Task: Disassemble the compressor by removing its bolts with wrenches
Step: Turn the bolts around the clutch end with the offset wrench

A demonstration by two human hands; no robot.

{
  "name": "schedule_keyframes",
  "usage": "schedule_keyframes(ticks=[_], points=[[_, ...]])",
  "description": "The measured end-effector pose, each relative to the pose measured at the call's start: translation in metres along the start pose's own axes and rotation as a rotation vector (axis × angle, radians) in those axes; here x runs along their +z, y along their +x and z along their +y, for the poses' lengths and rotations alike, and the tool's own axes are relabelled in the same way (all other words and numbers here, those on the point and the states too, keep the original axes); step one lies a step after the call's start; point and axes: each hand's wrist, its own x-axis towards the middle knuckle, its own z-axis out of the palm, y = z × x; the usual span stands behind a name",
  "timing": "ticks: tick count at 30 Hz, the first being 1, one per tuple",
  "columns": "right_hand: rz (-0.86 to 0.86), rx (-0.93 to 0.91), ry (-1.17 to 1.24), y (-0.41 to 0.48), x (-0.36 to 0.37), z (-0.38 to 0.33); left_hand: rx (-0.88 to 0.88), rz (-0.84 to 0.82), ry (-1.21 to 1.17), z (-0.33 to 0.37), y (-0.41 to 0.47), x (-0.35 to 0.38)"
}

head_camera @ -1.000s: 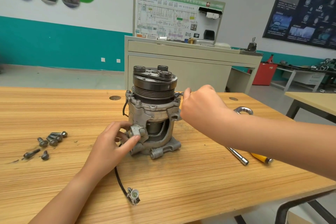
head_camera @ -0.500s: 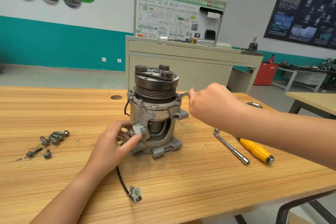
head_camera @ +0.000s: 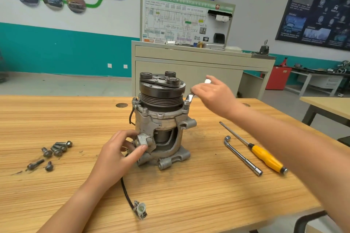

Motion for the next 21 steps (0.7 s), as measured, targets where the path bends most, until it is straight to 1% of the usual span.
schedule_keyframes(ticks=[1,2,4,6,9,11,13,15,18,21], points=[[0.069,0.022,0.073,0.005,0.007,-0.006,0.002,0.001,-0.003,0.000,0.000,-0.001],[0.087,0.036,0.140,0.009,0.013,-0.012,0.003,-0.001,-0.005,0.000,0.000,-0.001],[0.068,0.048,0.235,0.012,0.019,-0.020,0.007,-0.005,-0.008,-0.001,0.001,-0.001],[0.030,0.107,0.266,0.007,0.017,-0.014,0.005,-0.003,-0.008,-0.001,0.001,-0.002],[0.020,0.401,0.357,-0.003,-0.002,0.001,0.003,-0.003,-0.003,0.000,0.000,-0.001],[-0.017,0.476,0.376,-0.009,-0.018,0.004,0.004,0.003,0.000,0.001,0.000,-0.001],[-0.102,0.444,0.306,-0.017,-0.035,-0.001,0.006,0.004,0.001,0.002,-0.001,-0.001],[-0.224,0.371,0.190,-0.025,-0.050,-0.011,0.006,0.001,-0.001,0.003,-0.001,-0.001],[-0.407,0.311,0.063,-0.029,-0.069,-0.028,0.008,-0.002,0.002,0.003,-0.001,-0.001],[-0.483,0.208,-0.029,-0.025,-0.082,-0.042,0.011,0.002,0.002,0.004,-0.001,-0.001]])
